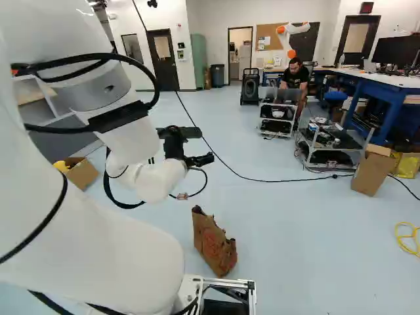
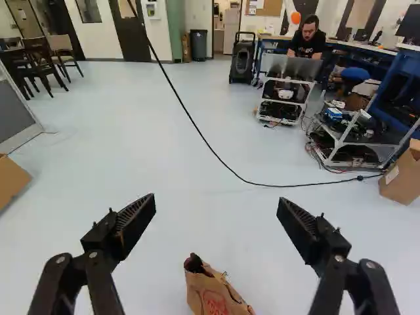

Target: Pick up the grocery bag from the ground

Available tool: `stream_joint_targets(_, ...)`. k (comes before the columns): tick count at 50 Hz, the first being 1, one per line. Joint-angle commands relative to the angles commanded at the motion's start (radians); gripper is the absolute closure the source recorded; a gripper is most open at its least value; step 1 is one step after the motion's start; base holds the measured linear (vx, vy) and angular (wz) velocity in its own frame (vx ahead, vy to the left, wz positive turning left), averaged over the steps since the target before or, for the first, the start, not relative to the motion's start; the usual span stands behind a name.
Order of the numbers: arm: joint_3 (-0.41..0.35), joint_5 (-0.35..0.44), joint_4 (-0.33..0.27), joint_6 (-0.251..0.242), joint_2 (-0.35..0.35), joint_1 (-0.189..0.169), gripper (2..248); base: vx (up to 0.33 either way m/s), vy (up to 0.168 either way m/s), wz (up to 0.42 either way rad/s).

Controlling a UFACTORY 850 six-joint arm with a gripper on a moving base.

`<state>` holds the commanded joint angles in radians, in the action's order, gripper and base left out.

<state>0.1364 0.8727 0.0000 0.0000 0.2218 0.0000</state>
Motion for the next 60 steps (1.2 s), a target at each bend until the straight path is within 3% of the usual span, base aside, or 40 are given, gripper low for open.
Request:
stream_joint_targets(11, 0.056, -0.037, 0.000, 0.000, -0.062, 0.000, 3, 0.000, 0.000, 0.000)
stream_joint_targets(44, 0.294, -0.553, 0.000, 0.000, -0.301, -0.025, 3, 0.000, 0.000, 0.000)
stream_joint_targets(60, 0.407, -0.676, 0.000, 0.000, -0.450, -0.047, 3, 0.000, 0.000, 0.000)
